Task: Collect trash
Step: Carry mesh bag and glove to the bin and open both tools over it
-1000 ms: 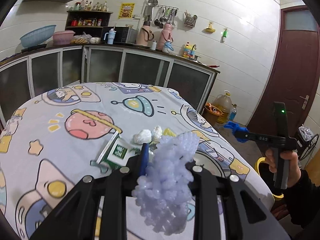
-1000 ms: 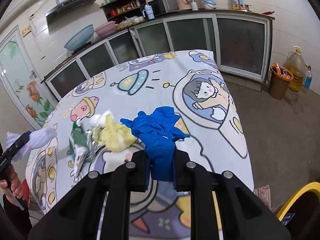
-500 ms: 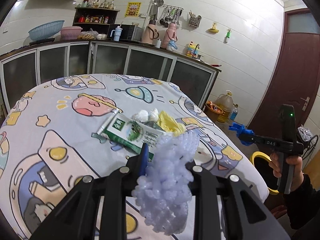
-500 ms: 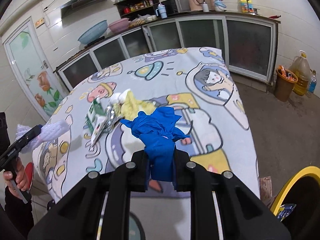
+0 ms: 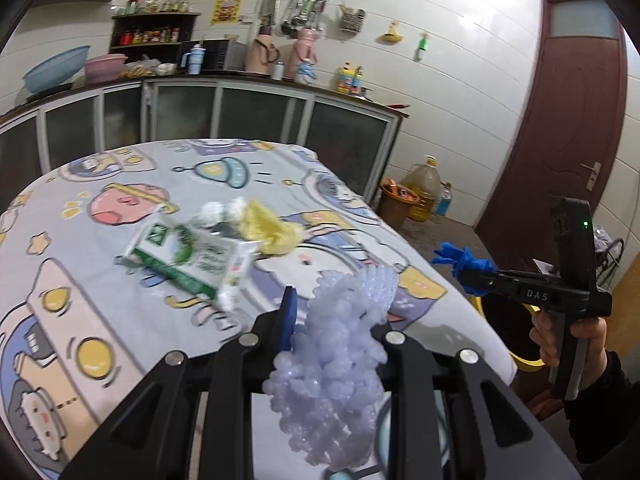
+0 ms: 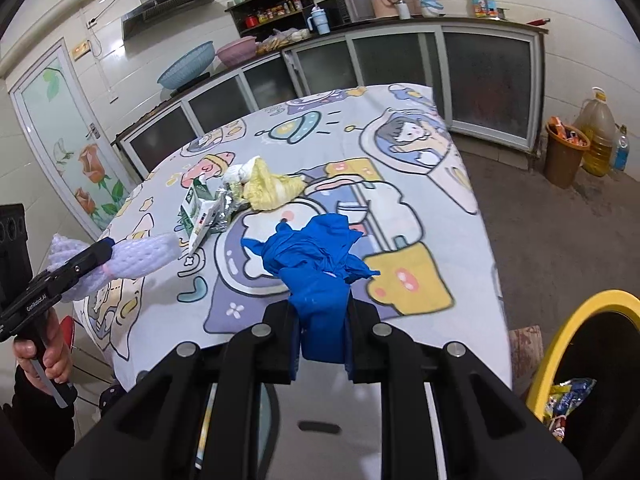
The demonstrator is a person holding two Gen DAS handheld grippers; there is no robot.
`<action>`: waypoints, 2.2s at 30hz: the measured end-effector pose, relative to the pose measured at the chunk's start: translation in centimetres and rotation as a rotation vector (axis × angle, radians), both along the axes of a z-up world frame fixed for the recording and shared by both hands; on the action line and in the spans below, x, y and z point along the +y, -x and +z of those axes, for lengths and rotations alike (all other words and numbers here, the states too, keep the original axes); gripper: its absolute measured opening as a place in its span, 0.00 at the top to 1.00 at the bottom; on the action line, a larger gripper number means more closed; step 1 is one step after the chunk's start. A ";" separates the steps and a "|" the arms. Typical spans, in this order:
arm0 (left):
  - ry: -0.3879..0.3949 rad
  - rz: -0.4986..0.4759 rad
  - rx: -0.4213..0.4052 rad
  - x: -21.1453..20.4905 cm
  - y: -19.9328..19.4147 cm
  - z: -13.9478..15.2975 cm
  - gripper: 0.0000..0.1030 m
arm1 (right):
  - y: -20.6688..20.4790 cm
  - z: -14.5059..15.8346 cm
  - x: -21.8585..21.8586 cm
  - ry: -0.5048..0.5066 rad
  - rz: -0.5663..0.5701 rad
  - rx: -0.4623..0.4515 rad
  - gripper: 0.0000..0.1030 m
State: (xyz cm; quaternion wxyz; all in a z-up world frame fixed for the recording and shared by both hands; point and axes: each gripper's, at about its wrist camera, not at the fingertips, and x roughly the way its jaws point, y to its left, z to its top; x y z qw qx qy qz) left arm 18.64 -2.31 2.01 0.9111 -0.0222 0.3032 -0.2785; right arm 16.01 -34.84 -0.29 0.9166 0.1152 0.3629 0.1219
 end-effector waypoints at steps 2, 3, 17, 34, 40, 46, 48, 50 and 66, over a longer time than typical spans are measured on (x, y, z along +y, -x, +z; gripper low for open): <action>0.001 -0.030 0.000 -1.6 0.0 0.2 0.77 | 0.5 0.0 -0.9 -0.003 -0.017 -0.002 0.84; 0.000 -0.044 0.001 -2.5 0.0 0.3 0.77 | 0.8 0.0 -1.6 -0.006 -0.034 -0.005 0.84; -0.005 -0.219 -0.006 -12.6 0.1 1.5 0.77 | 4.5 -0.6 -9.9 -0.009 -0.232 -0.013 0.84; -0.040 -0.429 -0.025 -24.1 1.9 1.2 0.77 | 8.6 -2.3 -17.8 -0.028 -0.420 -0.007 0.84; -0.057 -0.466 -0.025 -27.3 2.4 0.5 0.77 | 10.3 -3.6 -20.3 -0.029 -0.498 0.011 0.84; -0.079 -0.503 -0.019 -30.4 3.0 -0.6 0.77 | 12.0 -4.8 -22.5 -0.010 -0.577 0.028 0.84; -0.084 -0.513 -0.009 -31.5 3.2 -1.1 0.77 | 12.5 -5.3 -23.1 -0.003 -0.607 0.035 0.84; -0.093 -0.517 -0.002 -32.5 3.2 -1.5 0.77 | 12.8 -5.8 -23.7 0.001 -0.628 0.046 0.84; -0.120 -0.538 0.108 -39.5 1.6 -4.5 0.71 | 14.1 -8.7 -27.0 0.002 -0.763 0.156 0.80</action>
